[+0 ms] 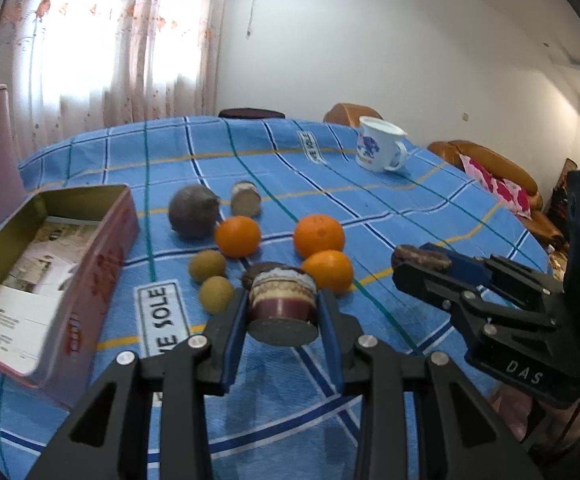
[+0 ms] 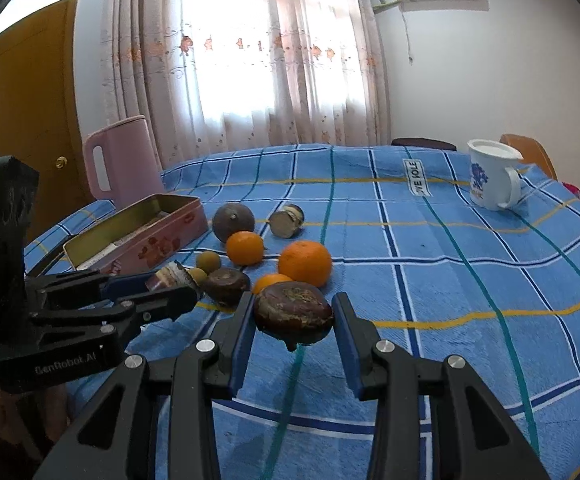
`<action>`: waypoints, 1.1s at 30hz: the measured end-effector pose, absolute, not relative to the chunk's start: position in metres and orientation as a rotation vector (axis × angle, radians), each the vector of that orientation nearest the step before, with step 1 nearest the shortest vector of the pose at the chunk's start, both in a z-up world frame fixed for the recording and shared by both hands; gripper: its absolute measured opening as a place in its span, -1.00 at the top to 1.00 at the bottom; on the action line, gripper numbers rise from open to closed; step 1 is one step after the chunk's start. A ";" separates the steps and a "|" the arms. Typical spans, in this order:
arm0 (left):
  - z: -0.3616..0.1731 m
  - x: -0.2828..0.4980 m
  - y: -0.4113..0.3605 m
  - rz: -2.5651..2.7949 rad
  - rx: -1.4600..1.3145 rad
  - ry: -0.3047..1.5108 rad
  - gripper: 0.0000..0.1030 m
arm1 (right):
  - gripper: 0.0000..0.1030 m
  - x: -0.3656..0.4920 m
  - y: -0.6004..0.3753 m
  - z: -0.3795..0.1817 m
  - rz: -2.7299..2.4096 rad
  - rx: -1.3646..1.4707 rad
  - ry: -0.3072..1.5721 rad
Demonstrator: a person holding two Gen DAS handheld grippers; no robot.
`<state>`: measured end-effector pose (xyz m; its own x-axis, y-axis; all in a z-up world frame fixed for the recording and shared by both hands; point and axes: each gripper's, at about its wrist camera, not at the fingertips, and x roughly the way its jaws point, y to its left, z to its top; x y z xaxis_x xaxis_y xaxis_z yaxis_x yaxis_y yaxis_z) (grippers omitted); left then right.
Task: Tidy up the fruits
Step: 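Carry the jar and dark brown fruit into the pink tin and open both grippers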
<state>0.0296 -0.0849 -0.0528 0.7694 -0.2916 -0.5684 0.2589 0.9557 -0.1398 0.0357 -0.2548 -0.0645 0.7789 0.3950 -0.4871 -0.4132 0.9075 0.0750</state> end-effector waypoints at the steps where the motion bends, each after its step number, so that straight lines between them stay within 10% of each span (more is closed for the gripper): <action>1: -0.051 0.029 -0.083 -0.292 -0.052 0.615 0.30 | 0.22 0.034 -0.253 -0.064 0.440 -0.041 0.513; 33: -0.022 0.019 -0.012 -0.088 -0.061 0.470 0.30 | 0.22 0.045 -0.167 -0.018 0.586 -0.174 0.403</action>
